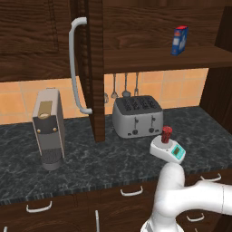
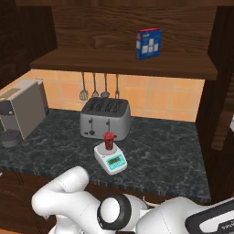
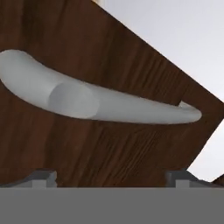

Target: Pick the yogurt and place it on the digital scale for weighing, and close the cabinet.

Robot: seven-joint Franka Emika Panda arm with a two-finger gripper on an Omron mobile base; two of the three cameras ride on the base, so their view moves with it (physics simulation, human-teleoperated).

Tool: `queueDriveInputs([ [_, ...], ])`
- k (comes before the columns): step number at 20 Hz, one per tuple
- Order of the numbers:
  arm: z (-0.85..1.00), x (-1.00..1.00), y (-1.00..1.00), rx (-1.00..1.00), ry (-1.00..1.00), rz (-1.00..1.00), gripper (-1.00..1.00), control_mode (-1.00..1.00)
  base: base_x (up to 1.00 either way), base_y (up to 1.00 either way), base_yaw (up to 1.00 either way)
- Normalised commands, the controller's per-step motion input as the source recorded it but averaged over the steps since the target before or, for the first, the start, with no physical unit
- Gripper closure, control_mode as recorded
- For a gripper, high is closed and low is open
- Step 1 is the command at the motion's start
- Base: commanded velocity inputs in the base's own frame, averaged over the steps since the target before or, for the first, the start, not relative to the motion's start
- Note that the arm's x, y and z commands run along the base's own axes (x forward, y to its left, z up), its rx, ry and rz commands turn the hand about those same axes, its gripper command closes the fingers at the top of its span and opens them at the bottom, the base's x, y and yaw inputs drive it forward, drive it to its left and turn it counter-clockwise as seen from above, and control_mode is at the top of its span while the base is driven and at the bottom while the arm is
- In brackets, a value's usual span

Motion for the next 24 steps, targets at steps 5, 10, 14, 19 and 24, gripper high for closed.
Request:
queueDriveInputs([
  [5, 0.38, 0.66, 1.0, -0.09, -0.05, -0.02, -1.0, -1.0, 0.0, 0.0, 0.0],
  [10, 0.11, 0.51, 1.0, -0.02, 0.0, -0.24, -1.0, -1.0, 0.0, 0.0, 0.0],
  [14, 0.32, 0.4, 1.0, -0.04, 0.01, -0.27, -1.0, -1.0, 0.0, 0.0, 0.0],
  [19, 0.42, 0.62, 1.0, -0.1, 0.12, -0.18, -1.0, -1.0, 0.0, 0.0, 0.0],
  [24, 0.43, 1.0, 1.0, -0.24, 0.31, -0.07, -1.0, -1.0, 0.0, 0.0, 0.0],
])
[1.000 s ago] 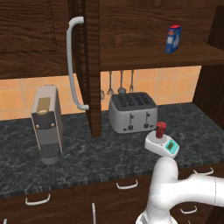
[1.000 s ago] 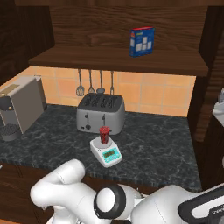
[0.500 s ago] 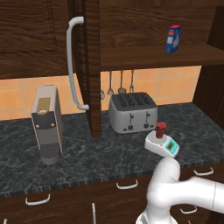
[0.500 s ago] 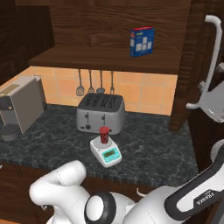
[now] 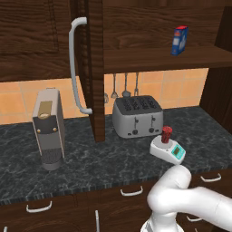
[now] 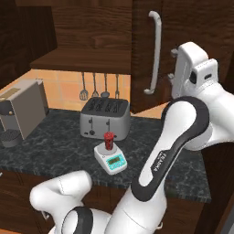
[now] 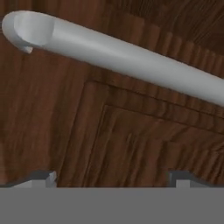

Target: Pick the yogurt and place it on the digital scale for weighing, and close the cabinet.

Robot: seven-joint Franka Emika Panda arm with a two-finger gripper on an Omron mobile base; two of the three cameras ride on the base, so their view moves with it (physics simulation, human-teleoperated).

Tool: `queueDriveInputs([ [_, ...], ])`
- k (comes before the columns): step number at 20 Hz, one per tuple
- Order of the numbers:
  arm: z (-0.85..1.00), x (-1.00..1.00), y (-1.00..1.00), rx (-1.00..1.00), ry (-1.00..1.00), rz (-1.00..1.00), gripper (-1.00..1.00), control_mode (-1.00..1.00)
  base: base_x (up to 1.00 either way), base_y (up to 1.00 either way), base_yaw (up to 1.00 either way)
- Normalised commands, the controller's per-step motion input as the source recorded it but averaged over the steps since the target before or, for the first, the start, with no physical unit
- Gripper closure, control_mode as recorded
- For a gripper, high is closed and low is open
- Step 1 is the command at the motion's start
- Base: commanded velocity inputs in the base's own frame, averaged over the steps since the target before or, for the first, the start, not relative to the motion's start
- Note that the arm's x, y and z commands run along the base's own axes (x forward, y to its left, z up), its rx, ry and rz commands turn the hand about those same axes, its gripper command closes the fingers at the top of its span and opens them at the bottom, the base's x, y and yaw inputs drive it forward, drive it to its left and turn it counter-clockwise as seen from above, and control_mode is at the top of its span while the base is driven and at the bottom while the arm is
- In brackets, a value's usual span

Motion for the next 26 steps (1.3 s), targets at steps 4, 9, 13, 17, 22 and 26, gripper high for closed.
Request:
queueDriveInputs([
  [4, 0.3, 1.0, 0.97, -0.28, 0.35, -0.04, -1.0, -1.0, 0.0, 0.0, 0.0],
  [9, -0.01, 0.98, 0.27, -0.12, 0.15, -0.12, -1.0, -1.0, 0.0, 0.0, 0.0],
  [13, -0.17, 1.0, 0.06, -0.05, 0.0, -0.04, -1.0, -1.0, 0.0, 0.0, 0.0],
  [17, -0.08, 0.93, 0.0, 0.0, 0.0, 0.0, -1.0, -1.0, 0.0, 0.0, 0.0],
  [22, -0.01, 0.88, -0.21, 0.02, 0.04, 0.0, -1.0, -1.0, 0.0, 0.0, 0.0],
  [26, -0.1, 0.9, -0.41, 0.02, 0.0, 0.0, -1.0, -1.0, 0.0, 0.0, 0.0],
])
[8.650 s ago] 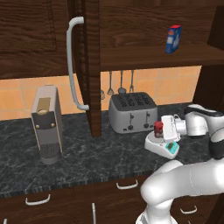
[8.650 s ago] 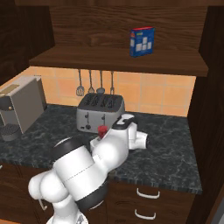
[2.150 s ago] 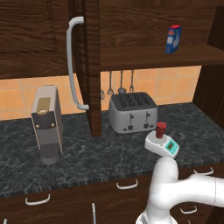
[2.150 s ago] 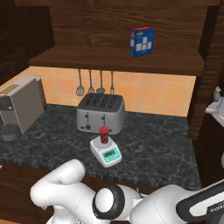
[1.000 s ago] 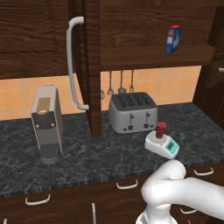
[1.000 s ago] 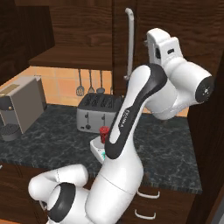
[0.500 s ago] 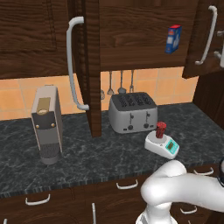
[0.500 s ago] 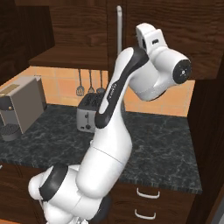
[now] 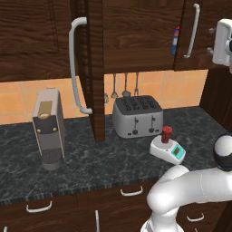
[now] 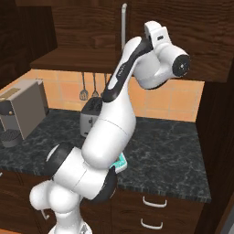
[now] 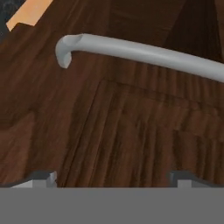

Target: Pick the yogurt and place it on the digital scale for weighing, and close the cabinet.

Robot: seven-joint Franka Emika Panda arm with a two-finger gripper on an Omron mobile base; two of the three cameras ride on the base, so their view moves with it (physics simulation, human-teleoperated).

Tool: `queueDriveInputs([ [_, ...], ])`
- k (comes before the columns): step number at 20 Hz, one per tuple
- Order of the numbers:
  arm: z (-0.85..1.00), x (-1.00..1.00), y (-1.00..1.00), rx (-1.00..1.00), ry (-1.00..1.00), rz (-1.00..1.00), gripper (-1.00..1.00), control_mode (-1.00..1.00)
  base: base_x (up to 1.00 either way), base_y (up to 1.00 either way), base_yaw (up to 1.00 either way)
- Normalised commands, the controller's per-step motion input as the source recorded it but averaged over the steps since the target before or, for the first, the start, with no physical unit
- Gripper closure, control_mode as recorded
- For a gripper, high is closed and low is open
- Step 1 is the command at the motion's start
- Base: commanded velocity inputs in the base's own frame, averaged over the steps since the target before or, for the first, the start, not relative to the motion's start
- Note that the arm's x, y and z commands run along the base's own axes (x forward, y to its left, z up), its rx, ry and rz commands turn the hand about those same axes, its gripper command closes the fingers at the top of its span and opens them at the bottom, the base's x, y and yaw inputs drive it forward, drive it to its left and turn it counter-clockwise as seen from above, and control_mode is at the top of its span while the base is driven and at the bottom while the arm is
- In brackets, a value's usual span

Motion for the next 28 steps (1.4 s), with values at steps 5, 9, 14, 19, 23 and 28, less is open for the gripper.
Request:
queueDriveInputs([
  [5, -0.44, 1.0, -0.16, 0.0, 0.0, 0.0, -1.0, -1.0, 0.0, 0.0, 0.0],
  [9, -0.06, -0.32, 0.24, -0.04, -0.27, 0.0, -1.0, -1.0, 0.0, 0.0, 0.0],
  [14, -0.54, -0.99, 1.0, 0.01, -0.52, -0.15, -1.0, -1.0, 0.0, 0.0, 0.0],
  [19, -0.28, -0.39, 1.0, 0.03, -0.41, -0.33, -1.0, -1.0, 0.0, 0.0, 0.0],
  [23, -0.14, -0.36, 1.0, 0.0, -0.4, -0.33, -1.0, -1.0, 0.0, 0.0, 0.0],
  [28, 0.27, -1.0, 0.95, -0.15, -0.25, -0.22, -1.0, -1.0, 0.0, 0.0, 0.0],
])
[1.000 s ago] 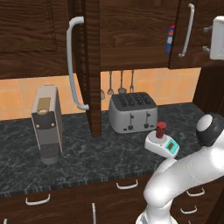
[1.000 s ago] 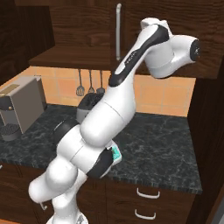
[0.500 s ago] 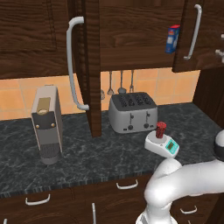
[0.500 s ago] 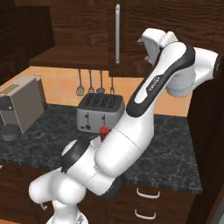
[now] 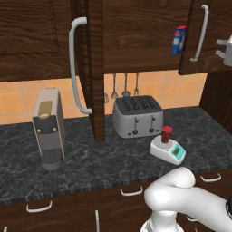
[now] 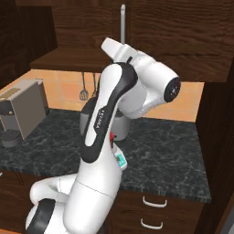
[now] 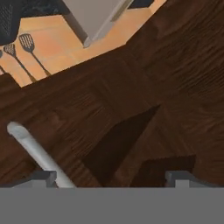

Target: Pick the yogurt and place it on the digital scale for weighing, and close the cabinet.

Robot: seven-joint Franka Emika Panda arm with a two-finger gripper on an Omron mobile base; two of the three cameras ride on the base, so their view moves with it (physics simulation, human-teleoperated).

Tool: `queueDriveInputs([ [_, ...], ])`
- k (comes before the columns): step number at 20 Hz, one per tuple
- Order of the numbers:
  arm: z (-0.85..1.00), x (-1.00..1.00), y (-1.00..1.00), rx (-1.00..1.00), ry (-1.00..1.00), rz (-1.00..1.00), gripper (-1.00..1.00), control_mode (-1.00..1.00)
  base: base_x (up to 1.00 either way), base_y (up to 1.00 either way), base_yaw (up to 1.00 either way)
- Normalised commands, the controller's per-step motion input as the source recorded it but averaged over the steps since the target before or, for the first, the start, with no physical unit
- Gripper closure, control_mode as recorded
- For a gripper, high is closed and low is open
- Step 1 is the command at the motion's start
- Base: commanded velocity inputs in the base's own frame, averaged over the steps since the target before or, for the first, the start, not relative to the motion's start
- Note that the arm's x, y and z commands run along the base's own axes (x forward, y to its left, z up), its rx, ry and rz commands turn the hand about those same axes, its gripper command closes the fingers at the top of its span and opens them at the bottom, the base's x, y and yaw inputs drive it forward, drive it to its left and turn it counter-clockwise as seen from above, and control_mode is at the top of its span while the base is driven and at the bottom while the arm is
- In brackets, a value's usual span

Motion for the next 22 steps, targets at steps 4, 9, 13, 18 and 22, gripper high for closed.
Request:
queueDriveInputs([
  [4, 0.4, -1.0, 0.61, -0.28, 0.0, -0.06, -1.0, -1.0, 0.0, 0.0, 0.0],
  [9, 0.4, -0.87, 0.11, -0.21, 0.06, 0.0, -1.0, -1.0, 0.0, 0.0, 0.0],
  [13, 0.36, -0.64, 0.33, -0.3, 0.2, -0.01, -1.0, -1.0, 0.0, 0.0, 0.0],
  [18, -0.13, -0.89, 0.29, -0.29, -0.17, -0.26, -1.0, -1.0, 0.0, 0.0, 0.0],
  [22, -0.5, -0.69, 0.4, -0.02, -0.2, -0.2, -1.0, -1.0, 0.0, 0.0, 0.0],
])
